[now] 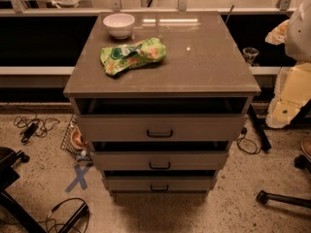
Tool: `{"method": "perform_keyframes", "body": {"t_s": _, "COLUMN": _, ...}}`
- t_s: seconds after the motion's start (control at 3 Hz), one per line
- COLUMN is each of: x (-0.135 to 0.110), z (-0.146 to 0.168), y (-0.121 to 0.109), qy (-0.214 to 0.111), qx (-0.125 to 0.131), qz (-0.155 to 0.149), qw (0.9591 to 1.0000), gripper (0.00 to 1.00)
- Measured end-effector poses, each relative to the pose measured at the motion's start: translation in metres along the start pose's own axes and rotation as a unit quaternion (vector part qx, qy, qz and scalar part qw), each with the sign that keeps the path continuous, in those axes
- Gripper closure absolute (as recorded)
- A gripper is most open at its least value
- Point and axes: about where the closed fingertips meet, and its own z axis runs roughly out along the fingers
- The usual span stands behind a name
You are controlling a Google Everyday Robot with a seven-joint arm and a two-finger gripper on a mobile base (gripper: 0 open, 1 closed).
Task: Open top drawer
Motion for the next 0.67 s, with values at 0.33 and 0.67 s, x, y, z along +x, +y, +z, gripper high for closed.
{"method": "perform_keyframes", "body": {"t_s": 0.33, "x": 0.0, "z": 0.0, "y": 0.0, "qy": 0.0, "qx": 0.0, "qz": 0.0, "qw": 1.0, "gripper": 0.0}}
{"method": "perform_keyframes", "body": {"t_s": 0.67, "x": -0.005, "z": 0.019, "y": 0.001, "qy": -0.015, "qx": 0.005, "qz": 0.001, "qw": 0.9999, "gripper": 0.0}}
